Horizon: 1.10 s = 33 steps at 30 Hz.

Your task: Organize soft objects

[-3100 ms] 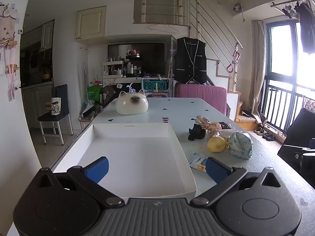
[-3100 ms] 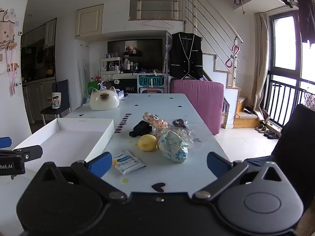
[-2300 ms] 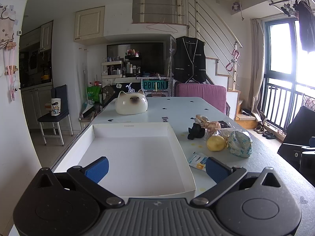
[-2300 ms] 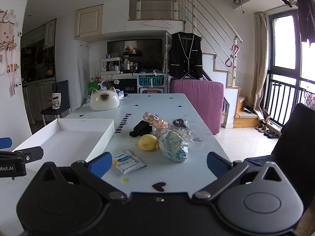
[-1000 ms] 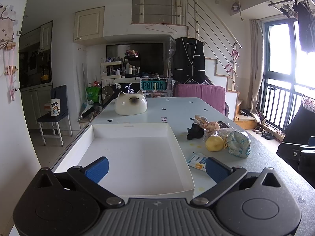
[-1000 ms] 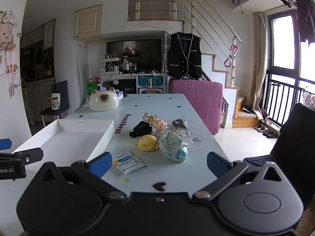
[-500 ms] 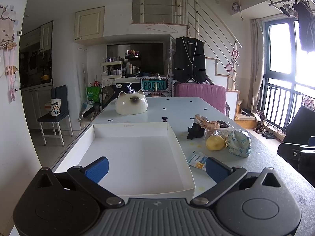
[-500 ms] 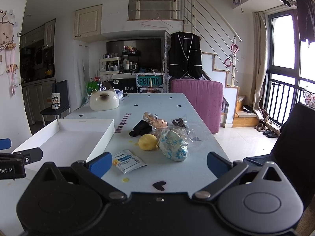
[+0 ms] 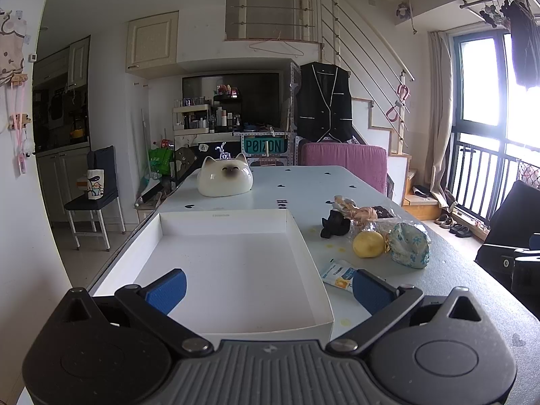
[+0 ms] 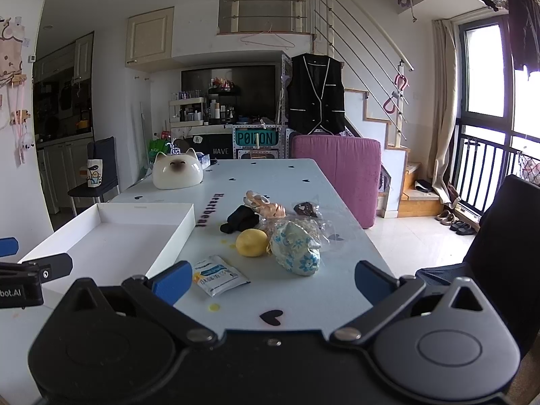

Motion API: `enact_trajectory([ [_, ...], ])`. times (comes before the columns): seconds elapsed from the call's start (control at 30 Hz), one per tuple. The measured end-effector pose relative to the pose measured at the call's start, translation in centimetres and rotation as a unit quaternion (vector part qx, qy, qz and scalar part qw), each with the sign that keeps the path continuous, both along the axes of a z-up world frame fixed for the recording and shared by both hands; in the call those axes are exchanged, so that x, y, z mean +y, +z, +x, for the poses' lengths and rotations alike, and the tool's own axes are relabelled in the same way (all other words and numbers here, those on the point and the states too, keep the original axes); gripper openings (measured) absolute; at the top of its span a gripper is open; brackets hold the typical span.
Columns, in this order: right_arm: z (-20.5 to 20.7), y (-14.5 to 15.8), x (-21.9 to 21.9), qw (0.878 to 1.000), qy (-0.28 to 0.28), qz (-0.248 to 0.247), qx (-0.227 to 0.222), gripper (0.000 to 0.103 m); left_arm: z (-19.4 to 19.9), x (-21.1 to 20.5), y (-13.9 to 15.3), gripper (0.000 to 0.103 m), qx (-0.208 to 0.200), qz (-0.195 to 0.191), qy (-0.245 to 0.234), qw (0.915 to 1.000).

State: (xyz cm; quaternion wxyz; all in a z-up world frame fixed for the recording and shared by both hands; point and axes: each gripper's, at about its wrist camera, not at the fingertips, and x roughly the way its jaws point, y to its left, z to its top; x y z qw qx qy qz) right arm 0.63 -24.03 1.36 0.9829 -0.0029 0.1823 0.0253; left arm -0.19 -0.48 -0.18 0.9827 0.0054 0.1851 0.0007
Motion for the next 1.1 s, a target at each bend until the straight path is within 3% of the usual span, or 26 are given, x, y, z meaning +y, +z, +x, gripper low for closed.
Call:
enact_trajectory([
  [0.47,0.1,0.3,0.0,1.0,-0.004,-0.008,-0.004,0.103,-0.2,0.7,-0.1,0.103,0.002,-0.001,-0.002,1.0],
  [1.1,5.1,2.5,-1.5,1.0,-0.02,0.003,0.005,0.103,4.8,-1.5,2.0,0.103,0.021,-0.002,-0.049,0.9986],
])
